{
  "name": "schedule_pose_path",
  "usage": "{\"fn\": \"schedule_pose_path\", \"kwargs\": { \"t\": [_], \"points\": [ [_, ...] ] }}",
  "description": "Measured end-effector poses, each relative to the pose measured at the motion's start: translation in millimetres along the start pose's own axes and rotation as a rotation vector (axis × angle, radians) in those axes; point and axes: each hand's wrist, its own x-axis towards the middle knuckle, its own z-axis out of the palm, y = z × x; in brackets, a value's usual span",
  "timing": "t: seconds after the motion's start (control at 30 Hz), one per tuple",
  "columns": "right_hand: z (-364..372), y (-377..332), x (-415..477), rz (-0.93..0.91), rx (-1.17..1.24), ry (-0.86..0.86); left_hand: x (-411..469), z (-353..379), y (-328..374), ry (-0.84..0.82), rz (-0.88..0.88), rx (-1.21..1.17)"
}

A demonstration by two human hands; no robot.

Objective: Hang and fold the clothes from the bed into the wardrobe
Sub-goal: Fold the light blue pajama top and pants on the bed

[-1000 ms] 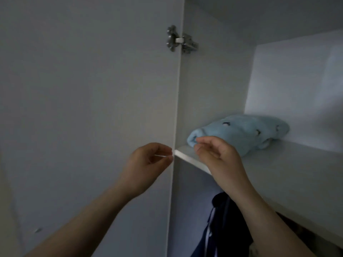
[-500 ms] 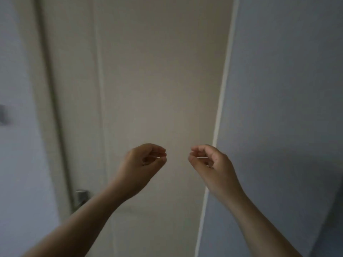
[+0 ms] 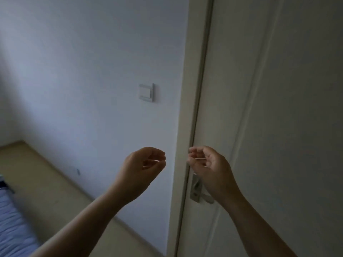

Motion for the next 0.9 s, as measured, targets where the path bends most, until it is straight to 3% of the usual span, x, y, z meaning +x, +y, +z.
{"fn": "schedule_pose_path", "kwargs": {
  "t": [0.63, 0.9],
  "points": [
    [264.1, 53.9, 173.9, -0.146, 0.205, -0.612, 55.9, -102.6, -184.6, 0.374, -0.399, 0.269],
    [408.9, 42.4, 220.8, -0.222, 0.245, -0.767, 77.8, -186.5, -266.7, 0.538, -0.501, 0.323]
  ]
}}
